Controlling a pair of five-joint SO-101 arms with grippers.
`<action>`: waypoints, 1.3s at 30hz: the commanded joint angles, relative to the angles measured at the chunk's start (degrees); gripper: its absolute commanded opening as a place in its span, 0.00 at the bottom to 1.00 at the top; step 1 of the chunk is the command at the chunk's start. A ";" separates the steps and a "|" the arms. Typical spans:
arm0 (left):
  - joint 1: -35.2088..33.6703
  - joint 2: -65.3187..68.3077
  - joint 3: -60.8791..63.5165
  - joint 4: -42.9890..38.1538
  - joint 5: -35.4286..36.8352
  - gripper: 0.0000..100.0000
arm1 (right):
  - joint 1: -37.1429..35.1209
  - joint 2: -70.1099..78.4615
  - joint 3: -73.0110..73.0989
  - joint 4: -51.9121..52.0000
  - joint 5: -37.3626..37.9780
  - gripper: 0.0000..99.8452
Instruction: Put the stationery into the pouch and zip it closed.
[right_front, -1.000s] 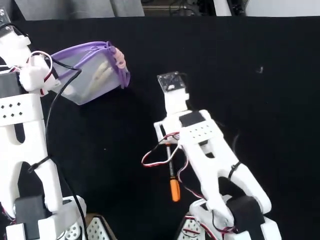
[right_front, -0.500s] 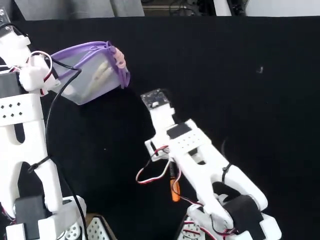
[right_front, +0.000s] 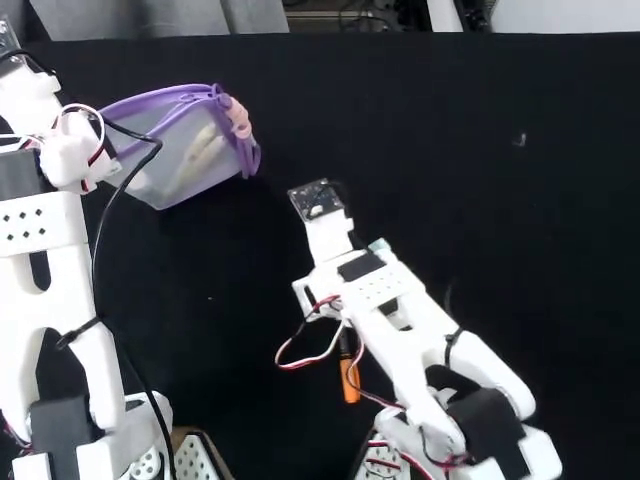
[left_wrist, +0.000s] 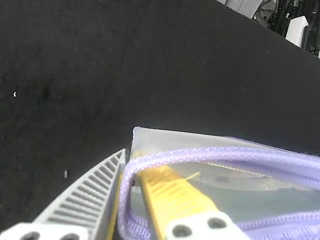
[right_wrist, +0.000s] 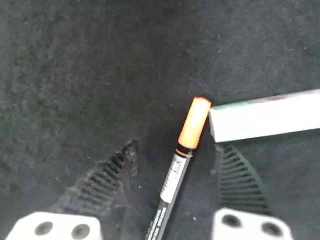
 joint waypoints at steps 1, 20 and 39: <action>-0.22 0.35 0.66 -0.79 0.09 0.03 | 1.05 2.42 -2.95 -0.44 0.35 0.11; 1.89 0.26 0.13 -0.70 0.18 0.03 | 1.14 6.37 -11.47 6.07 0.26 0.01; 18.86 0.44 -16.40 13.54 1.23 0.03 | 15.12 -48.57 -14.46 -0.26 -0.09 0.01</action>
